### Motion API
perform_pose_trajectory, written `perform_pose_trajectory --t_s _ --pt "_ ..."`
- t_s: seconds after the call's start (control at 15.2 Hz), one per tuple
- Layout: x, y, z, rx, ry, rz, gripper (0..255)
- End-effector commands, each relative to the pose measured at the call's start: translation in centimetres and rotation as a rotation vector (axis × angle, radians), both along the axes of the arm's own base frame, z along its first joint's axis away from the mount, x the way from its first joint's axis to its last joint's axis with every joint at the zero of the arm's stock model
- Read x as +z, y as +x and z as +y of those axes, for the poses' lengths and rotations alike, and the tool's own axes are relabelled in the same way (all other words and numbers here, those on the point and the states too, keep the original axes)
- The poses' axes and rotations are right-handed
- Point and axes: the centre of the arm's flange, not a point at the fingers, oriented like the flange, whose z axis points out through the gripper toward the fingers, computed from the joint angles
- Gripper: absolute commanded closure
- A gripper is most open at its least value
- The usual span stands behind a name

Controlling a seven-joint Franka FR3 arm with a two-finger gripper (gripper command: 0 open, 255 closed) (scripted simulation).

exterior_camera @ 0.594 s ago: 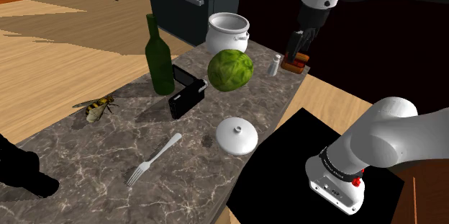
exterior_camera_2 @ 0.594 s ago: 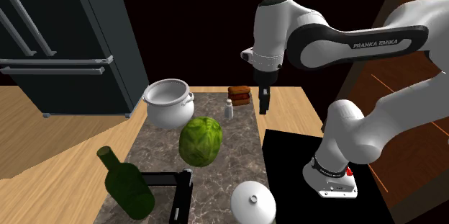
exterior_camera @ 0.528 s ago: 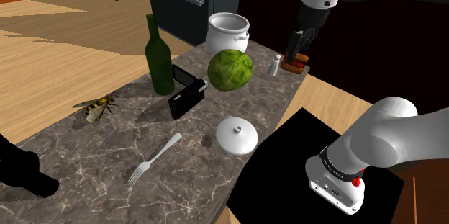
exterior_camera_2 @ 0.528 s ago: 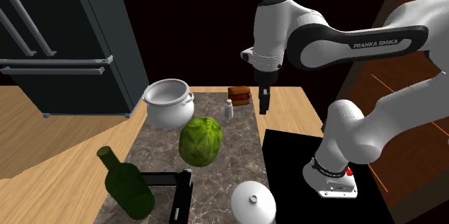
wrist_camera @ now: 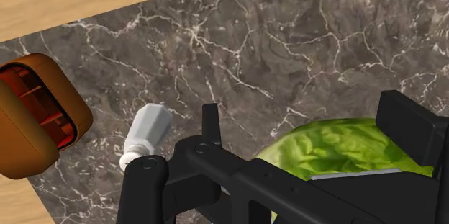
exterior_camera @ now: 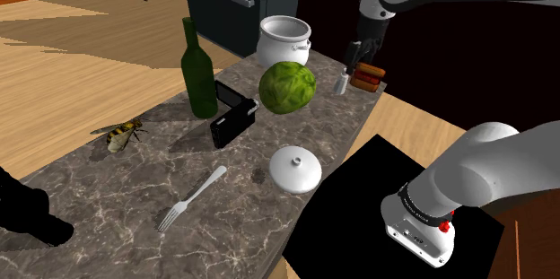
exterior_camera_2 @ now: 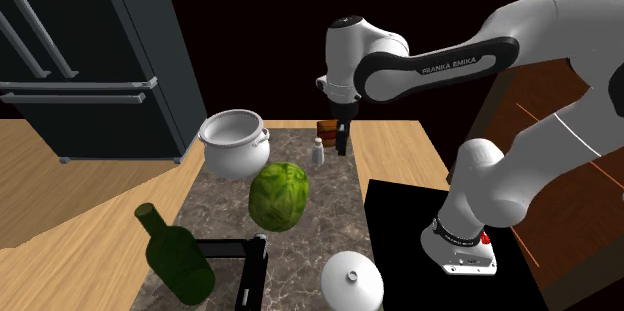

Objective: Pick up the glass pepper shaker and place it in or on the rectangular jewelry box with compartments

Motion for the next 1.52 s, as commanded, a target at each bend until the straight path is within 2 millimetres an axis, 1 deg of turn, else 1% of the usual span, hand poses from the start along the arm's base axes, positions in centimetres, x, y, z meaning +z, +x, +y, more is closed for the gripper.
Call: perform_pose_trajectory --t_s 0.0,0.53,0.92,1.45 --pt "-1.1 1.6 -1.7 -0.023 0.001 0.002 0" --pt "-6.7 7.5 -8.9 -0.114 0.009 0.014 0" --pt "-10.8 11.2 -14.3 -0.179 0.014 0.023 0" --pt "-14.7 10.9 -14.4 -0.179 0.014 0.023 0"
